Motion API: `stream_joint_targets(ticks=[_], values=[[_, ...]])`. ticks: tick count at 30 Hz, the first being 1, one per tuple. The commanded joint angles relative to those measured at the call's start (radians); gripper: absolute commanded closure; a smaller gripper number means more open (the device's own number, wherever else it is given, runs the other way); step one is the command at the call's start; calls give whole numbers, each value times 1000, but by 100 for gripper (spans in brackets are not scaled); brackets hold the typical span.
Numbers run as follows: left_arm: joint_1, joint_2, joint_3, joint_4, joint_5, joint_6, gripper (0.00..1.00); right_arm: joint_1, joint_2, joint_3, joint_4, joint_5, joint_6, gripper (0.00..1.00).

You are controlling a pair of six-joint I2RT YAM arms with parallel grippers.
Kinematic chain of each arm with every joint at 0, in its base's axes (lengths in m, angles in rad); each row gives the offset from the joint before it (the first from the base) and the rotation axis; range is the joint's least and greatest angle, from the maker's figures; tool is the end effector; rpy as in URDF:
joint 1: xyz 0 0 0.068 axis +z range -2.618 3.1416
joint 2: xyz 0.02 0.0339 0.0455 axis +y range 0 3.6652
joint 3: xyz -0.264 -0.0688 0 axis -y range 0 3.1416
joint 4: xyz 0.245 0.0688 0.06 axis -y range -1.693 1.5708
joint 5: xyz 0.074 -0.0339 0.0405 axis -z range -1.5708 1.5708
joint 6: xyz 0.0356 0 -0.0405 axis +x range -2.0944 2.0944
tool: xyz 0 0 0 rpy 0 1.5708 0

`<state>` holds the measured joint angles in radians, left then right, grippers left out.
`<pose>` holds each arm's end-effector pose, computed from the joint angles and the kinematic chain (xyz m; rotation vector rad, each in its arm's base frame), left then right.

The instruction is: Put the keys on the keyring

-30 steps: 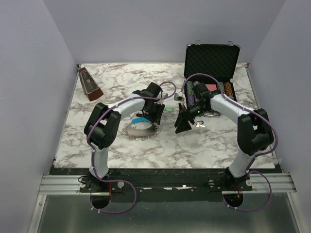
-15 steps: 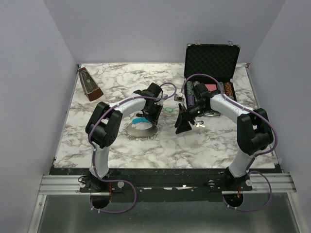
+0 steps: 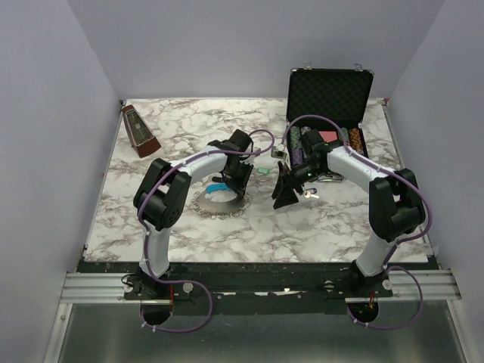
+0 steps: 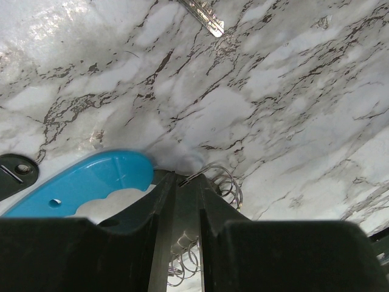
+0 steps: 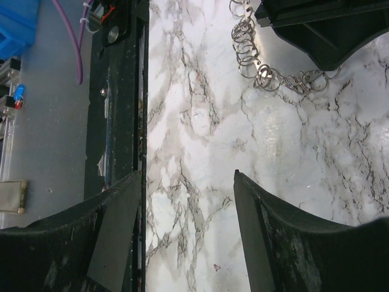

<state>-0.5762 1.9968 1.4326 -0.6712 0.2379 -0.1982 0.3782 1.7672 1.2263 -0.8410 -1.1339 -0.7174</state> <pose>0.3342 -0.2271 0.1710 0.5980 2.8163 -0.5025 0.2940 0.1515 0.2102 -1.3666 1.9634 1.4603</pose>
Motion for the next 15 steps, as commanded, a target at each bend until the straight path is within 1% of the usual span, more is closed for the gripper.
stream_joint_targets(ticks=[1,7,9,11,14,15], values=[[1,7,22,-2,31,11,72,1,15,33,-26,-6,-20,29],[1,-1,18,4,37,10,74,1,20,36,-30,-4,-24,29],[2,-1,17,5,35,11,77,1,21,36,-32,-6,-25,29],[3,-3,15,5,35,11,83,1,23,38,-33,-6,-27,29],[1,-4,11,7,34,10,100,1,23,38,-33,-7,-28,29],[1,-7,9,12,29,9,100,1,21,38,-35,-7,-28,29]])
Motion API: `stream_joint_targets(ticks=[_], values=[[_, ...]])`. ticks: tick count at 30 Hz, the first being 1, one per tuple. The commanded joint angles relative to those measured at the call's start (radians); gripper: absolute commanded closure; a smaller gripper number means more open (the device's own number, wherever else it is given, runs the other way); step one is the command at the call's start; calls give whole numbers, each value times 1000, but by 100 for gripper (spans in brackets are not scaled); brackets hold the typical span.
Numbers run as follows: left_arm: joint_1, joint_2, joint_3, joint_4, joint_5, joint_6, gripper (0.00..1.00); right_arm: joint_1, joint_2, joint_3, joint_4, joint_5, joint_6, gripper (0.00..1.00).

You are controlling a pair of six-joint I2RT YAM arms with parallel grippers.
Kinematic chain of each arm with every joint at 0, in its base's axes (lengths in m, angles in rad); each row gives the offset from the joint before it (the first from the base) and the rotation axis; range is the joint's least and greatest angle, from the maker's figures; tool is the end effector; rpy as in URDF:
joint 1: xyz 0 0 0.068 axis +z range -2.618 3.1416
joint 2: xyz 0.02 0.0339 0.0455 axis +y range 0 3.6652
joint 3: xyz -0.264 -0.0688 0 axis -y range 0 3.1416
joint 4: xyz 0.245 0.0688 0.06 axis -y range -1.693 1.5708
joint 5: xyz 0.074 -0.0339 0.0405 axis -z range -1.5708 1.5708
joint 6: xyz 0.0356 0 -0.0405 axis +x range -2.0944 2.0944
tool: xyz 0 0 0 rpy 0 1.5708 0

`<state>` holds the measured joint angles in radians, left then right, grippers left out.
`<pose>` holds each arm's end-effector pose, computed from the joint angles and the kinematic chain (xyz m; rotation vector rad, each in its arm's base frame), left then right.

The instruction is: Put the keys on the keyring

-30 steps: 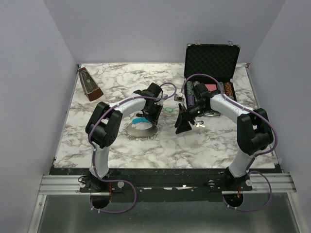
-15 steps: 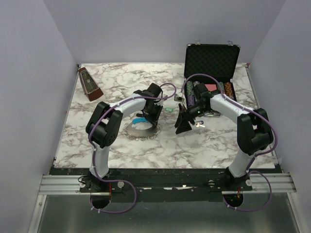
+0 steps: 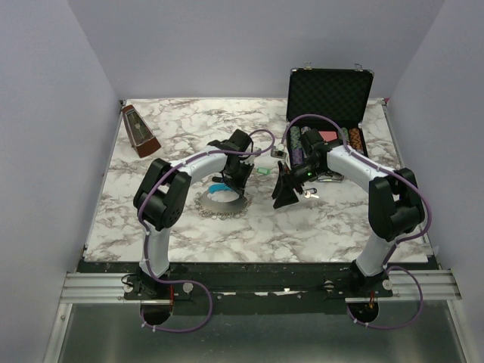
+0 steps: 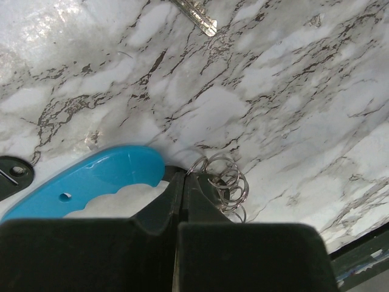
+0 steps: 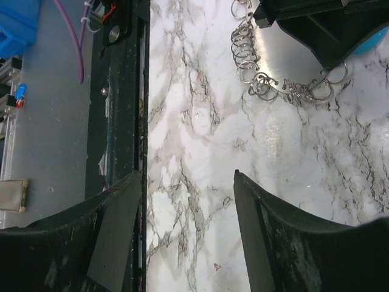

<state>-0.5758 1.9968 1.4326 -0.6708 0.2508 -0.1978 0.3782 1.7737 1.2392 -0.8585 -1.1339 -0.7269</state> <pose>0.3340 -0.2274 0.1712 0.6015 2.8170 -0.5203 0.2951 0.1520 0.2113 -1.3709 1.9647 1.4627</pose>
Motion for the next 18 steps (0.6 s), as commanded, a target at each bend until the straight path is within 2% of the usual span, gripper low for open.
stream_joint_targets(ticks=[1,6,10,18], values=[[1,-12,6,14,16,8,100,1,15,25,-16,-7,-19,29],[1,-68,-30,49,15,6,100,1,15,25,-19,-6,-23,29],[1,-171,-113,134,44,15,100,1,13,23,-20,-1,-28,29],[-4,-429,-411,406,123,26,100,1,7,17,-28,-18,-63,29]])
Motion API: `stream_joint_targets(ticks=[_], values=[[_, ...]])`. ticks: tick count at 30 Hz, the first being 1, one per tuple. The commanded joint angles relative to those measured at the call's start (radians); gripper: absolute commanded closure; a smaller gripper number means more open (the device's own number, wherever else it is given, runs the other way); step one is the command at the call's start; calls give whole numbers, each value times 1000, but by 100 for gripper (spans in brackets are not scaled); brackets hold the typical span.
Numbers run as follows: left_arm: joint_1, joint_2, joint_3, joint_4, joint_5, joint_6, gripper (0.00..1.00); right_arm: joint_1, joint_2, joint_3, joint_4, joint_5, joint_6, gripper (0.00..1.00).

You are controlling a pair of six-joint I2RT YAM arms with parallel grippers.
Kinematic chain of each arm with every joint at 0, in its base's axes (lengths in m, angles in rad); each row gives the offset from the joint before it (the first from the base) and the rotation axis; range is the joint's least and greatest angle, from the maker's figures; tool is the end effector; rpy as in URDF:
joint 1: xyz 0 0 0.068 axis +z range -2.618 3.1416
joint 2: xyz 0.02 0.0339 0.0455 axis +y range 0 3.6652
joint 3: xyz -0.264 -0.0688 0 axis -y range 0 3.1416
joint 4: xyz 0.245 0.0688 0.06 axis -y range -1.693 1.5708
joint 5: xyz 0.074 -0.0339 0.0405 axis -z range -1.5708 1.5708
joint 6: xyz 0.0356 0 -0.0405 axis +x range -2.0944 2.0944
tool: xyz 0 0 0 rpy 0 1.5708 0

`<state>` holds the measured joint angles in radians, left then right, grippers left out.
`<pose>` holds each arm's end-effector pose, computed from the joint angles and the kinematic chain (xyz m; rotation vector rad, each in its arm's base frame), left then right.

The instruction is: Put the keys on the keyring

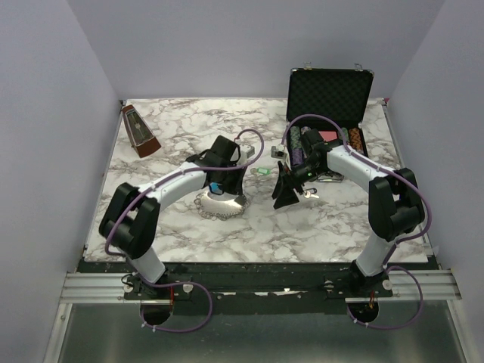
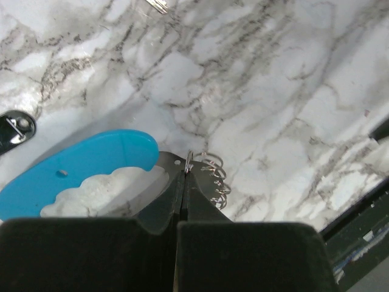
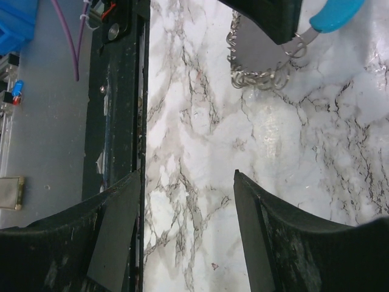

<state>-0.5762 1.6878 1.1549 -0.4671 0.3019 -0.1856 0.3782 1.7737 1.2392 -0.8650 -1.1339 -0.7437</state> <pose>0.2883 -0.1999 0.2120 0.6291 2.5719 -0.6620 0.2946 0.1517 0.2112 -1.3823 1.9545 1.4592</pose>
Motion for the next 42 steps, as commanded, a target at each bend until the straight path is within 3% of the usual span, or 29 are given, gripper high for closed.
stream_joint_targets(ticks=[1,14,19,25,37,42], values=[[-10,-150,-182,238,80,18,100,1,4,17,-31,-29,-60,29],[-152,-563,-570,712,88,238,100,65,-39,137,-103,-60,-194,28],[-163,-683,-652,803,126,247,100,93,-63,265,-248,-66,-324,28],[-166,-786,-713,898,138,213,100,142,-103,307,-292,-101,-364,27],[-169,-849,-741,943,149,202,100,208,-106,278,-216,-53,-309,52],[-171,-844,-747,950,151,193,100,214,-102,273,-204,-47,-303,57]])
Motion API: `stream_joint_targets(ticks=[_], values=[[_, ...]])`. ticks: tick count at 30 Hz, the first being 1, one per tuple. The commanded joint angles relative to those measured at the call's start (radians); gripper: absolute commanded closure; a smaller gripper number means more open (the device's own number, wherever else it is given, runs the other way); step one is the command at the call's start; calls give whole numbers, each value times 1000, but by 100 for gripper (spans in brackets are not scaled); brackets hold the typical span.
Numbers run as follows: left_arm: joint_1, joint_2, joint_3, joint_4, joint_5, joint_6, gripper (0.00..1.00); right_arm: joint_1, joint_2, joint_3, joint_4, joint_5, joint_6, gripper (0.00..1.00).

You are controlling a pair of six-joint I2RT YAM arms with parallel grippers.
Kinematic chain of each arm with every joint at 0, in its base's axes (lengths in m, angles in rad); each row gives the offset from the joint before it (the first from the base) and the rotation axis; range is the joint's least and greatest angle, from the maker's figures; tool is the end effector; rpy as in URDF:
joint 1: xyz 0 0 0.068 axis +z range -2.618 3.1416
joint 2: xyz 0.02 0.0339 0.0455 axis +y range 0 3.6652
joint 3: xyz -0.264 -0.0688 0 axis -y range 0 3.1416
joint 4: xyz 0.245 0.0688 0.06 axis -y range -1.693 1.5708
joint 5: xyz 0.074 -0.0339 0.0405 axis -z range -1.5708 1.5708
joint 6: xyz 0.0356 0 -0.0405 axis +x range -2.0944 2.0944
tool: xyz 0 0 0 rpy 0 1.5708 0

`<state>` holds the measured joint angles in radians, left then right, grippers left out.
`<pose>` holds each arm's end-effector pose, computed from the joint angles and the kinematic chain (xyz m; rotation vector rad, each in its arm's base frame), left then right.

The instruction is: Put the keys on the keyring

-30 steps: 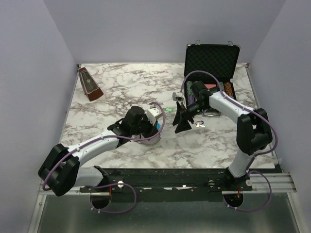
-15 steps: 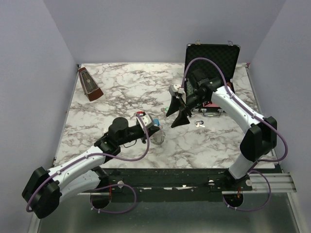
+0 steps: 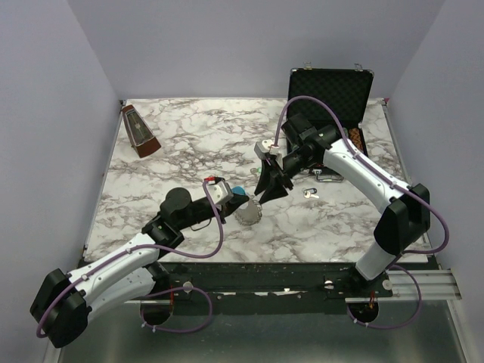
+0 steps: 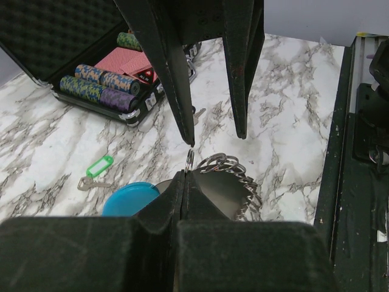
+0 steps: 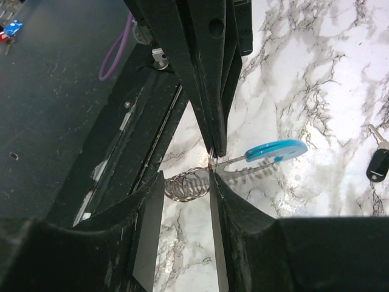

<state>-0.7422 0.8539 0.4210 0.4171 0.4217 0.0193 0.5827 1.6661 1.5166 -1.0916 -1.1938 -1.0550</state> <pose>0.1380 -0.1463 0.2625 0.9206 1.3797 -0.8898 0.2528 0.2062 0.3167 -1.7832 1.3259 1.3730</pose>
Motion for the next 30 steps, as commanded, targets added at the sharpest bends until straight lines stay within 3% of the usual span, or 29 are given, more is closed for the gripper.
stream_joint_targets(ticks=[1,30], values=[[-5,-9,-16,69,31,-12,100,9,7,-7,27,11,10,58],[-6,-3,-71,167,45,-143,100,39,44,-53,96,25,52,71]])
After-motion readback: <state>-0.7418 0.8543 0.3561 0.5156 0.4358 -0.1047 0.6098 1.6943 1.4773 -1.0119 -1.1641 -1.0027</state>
